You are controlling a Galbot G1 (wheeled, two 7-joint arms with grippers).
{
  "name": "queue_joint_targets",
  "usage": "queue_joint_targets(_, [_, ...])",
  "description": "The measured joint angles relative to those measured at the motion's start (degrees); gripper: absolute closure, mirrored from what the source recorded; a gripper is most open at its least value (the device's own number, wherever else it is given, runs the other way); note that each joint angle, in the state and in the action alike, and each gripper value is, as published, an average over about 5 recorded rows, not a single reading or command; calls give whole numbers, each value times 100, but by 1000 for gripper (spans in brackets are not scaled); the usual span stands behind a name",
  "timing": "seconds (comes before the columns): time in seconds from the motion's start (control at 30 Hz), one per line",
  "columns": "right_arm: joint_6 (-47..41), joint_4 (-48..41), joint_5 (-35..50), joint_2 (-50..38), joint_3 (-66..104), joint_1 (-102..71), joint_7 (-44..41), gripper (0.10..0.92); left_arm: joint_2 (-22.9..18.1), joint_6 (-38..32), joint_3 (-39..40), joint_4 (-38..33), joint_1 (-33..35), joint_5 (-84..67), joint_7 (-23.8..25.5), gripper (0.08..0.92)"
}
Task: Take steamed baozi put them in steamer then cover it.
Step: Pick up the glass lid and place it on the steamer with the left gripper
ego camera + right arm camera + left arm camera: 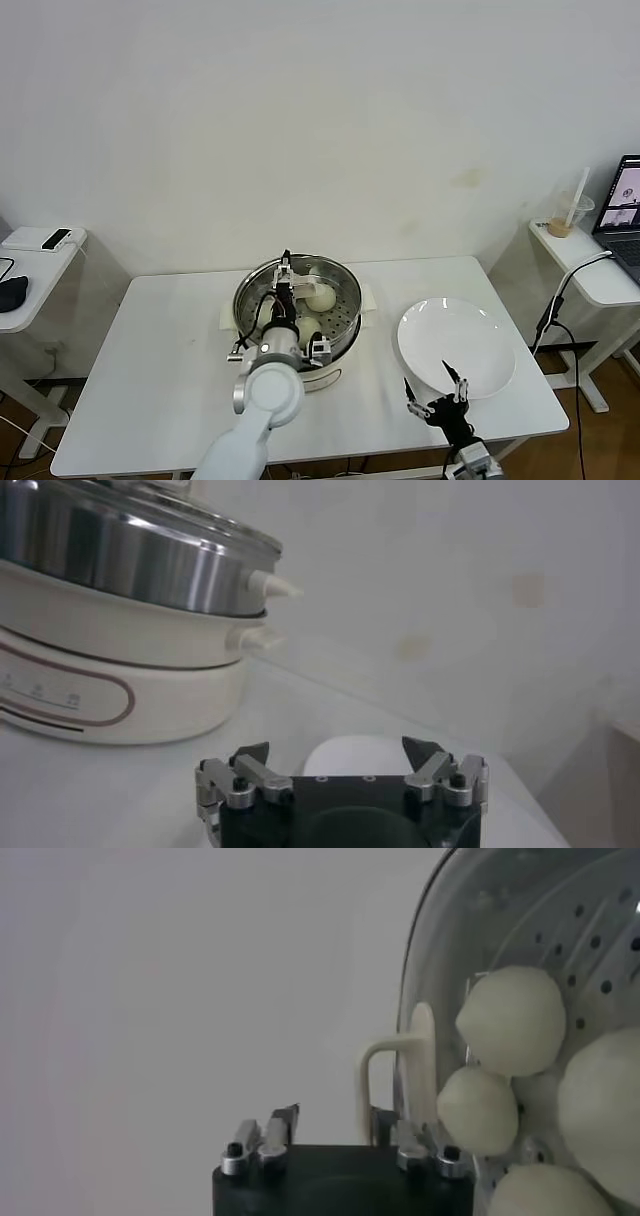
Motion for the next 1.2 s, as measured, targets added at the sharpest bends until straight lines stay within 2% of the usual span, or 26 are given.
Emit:
queue_joint_targets(0.13, [0,3,-3,-1,-9,1,-2,203,-18,-25,-19,1,-21,27,0,205])
queue_joint_targets(0.27, [0,7,-2,-12,-8,-3,-6,203,-16,-55,-43,14,-42,42,-2,224])
queue_joint_targets(0.93, [-5,-4,-1,-37,-42,14,-20,203,-85,-196,-111,85,8,-27,-47,791])
queue_joint_targets(1.03, [-4,-10,-10,-36,-47,10,-21,203,-95,-195,-127,74,16,-75,-74,842])
queue_joint_targets(1.2, [-1,-15,-19,-35,-50,8,-25,203,-115,-184,-133,56,22,-149,-104,849])
